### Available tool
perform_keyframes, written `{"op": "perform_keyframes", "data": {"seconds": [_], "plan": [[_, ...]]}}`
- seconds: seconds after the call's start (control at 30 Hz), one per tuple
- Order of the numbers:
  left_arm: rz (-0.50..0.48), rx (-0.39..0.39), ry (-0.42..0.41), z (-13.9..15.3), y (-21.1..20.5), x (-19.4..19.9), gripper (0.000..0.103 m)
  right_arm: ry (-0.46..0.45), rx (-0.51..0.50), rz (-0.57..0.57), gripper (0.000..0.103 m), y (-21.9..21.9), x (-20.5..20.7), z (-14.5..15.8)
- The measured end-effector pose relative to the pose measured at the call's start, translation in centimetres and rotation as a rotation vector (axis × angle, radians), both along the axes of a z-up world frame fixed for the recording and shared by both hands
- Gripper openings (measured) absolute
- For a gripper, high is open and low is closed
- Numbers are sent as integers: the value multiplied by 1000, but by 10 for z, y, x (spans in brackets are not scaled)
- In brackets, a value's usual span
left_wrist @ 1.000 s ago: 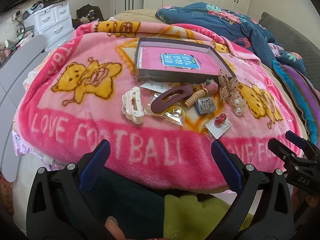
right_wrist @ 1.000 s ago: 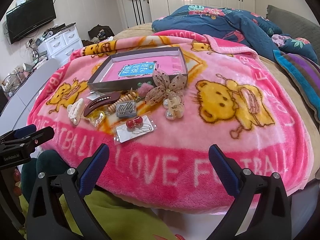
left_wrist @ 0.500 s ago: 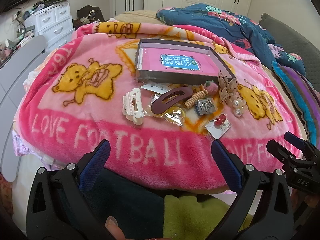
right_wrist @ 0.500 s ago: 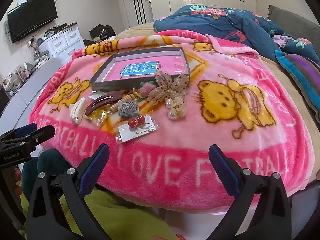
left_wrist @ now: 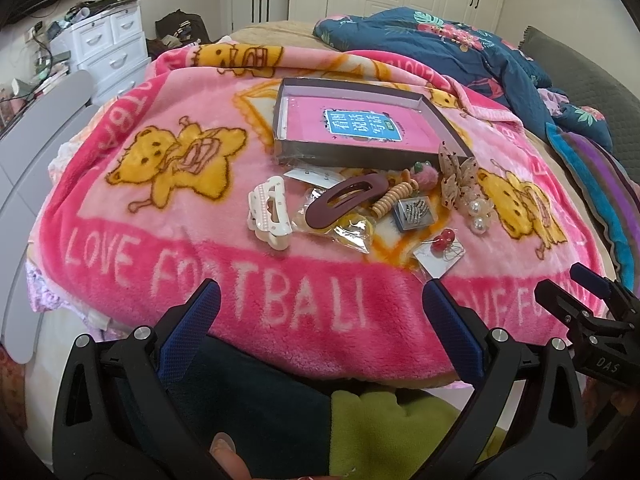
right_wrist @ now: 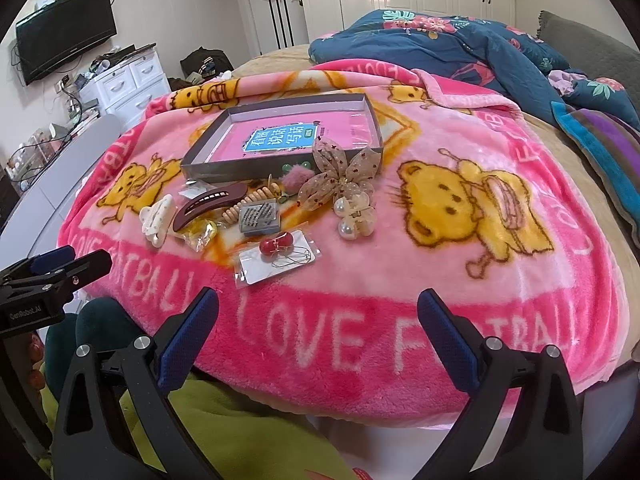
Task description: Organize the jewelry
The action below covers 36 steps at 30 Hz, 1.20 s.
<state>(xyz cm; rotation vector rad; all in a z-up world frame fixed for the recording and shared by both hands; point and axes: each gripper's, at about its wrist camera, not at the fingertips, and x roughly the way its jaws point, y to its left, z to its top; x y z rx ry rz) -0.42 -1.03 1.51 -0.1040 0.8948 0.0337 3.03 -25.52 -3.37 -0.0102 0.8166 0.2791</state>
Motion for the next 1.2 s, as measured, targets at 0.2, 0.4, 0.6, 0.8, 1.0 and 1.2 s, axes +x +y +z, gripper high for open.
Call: {"op": "perform_keyframes", "data": {"seconds": [0.2, 0.4, 0.6, 0.8, 1.0, 1.2], "plan": [[29, -5, -5, 5, 5, -1, 95, 2, 10, 13, 99, 6, 1, 2], [80, -17, -9, 1, 34, 1, 95, 11, 21, 33, 99, 14, 7, 6], [121, -26, -3, -1, 53, 6, 95, 27, 22, 68, 99, 23, 20, 7], [157, -40, 12, -6, 70, 17, 95, 25, 19, 83, 99, 32, 39, 8], [173, -46, 42, -15, 82, 32, 95, 36, 12, 79, 99, 36, 63, 6], [162, -42, 93, -30, 84, 56, 95, 45, 9, 50, 99, 28, 90, 3]]}}
